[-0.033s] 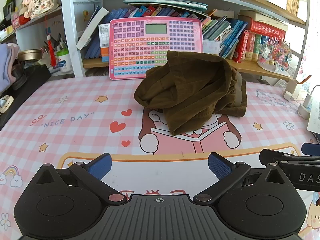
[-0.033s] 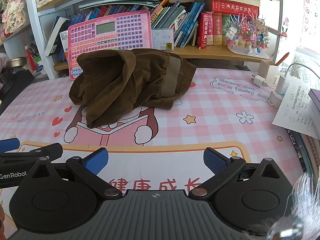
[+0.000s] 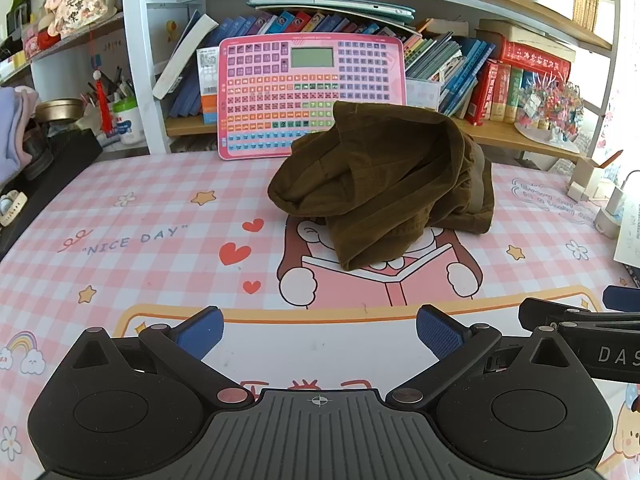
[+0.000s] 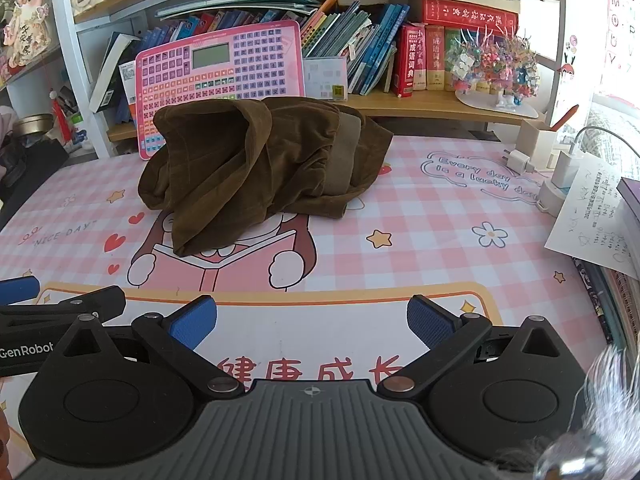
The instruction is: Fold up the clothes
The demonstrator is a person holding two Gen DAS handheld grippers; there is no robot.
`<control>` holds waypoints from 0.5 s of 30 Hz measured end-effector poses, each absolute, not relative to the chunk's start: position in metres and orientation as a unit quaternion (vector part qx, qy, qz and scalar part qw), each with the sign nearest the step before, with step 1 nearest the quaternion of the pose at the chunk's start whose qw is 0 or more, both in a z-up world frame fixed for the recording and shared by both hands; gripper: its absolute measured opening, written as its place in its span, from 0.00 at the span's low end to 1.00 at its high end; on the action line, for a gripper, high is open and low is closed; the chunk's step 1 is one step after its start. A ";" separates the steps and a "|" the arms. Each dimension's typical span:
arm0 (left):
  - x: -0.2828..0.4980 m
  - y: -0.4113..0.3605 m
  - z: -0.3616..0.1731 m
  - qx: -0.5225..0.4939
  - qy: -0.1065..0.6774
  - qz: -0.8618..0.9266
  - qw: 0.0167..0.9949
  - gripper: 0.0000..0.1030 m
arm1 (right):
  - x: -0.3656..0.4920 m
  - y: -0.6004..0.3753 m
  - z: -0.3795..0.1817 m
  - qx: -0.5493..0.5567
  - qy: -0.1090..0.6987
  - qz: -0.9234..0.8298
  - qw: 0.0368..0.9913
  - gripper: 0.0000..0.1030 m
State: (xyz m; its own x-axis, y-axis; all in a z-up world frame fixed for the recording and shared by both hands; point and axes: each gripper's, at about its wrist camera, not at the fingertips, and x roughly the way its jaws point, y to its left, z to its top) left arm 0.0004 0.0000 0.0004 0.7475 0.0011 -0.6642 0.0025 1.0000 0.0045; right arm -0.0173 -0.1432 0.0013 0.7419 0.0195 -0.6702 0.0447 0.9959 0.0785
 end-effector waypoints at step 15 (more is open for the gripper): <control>0.006 0.002 0.002 0.005 0.363 0.000 0.932 1.00 | -0.015 -0.143 0.000 0.044 0.362 -0.007 0.931 1.00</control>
State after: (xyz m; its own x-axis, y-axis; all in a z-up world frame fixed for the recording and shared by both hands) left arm 0.0063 0.0018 0.0018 0.7363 0.0039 -0.6766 0.0038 0.9999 0.0099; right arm -0.0151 -0.1430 0.0000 0.7380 0.0182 -0.6745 0.0450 0.9961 0.0761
